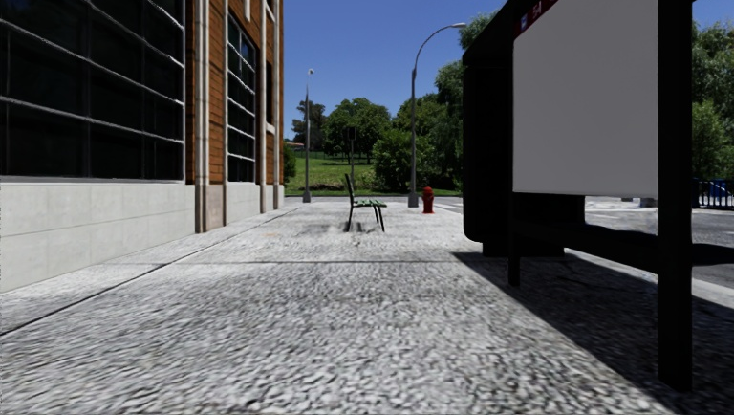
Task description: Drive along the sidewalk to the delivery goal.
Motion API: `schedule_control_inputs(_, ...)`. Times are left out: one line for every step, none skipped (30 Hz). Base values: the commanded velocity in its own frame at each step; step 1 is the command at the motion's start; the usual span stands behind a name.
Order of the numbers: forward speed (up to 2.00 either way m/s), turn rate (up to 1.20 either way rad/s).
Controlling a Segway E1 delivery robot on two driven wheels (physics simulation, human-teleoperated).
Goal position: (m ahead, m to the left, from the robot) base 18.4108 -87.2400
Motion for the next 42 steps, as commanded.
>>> schedule_control_inputs(2.0,0.0)
schedule_control_inputs(2.0,0.0)
schedule_control_inputs(2.0,0.0)
schedule_control_inputs(2.0,0.0)
schedule_control_inputs(2.0,0.0)
schedule_control_inputs(2.0,0.0)
schedule_control_inputs(2.0,0.0)
schedule_control_inputs(2.0,0.0)
schedule_control_inputs(2.0,0.0)
schedule_control_inputs(2.0,0.0)
schedule_control_inputs(2.0,0.0)
schedule_control_inputs(2.0,0.0)
schedule_control_inputs(2.0,0.0)
schedule_control_inputs(2.0,0.0)
schedule_control_inputs(2.0,0.0)
schedule_control_inputs(2.0,0.0)
schedule_control_inputs(2.0,0.0)
schedule_control_inputs(2.0,0.0)
schedule_control_inputs(2.0,0.0)
schedule_control_inputs(2.0,0.0)
schedule_control_inputs(2.0,0.0)
schedule_control_inputs(2.0,0.0)
schedule_control_inputs(2.0,0.0)
schedule_control_inputs(2.0,0.0)
schedule_control_inputs(2.0,0.0)
schedule_control_inputs(2.0,0.0)
schedule_control_inputs(2.0,0.0)
schedule_control_inputs(2.0,0.13)
schedule_control_inputs(2.0,0.37)
schedule_control_inputs(2.0,0.62)
schedule_control_inputs(2.0,0.72)
schedule_control_inputs(2.0,0.72)
schedule_control_inputs(2.0,0.75)
schedule_control_inputs(2.0,0.76)
schedule_control_inputs(2.0,0.76)
schedule_control_inputs(2.0,0.76)
schedule_control_inputs(2.0,0.74)
schedule_control_inputs(2.0,0.65)
schedule_control_inputs(2.0,0.62)
schedule_control_inputs(2.0,0.62)
schedule_control_inputs(2.0,0.62)
schedule_control_inputs(2.0,0.62)
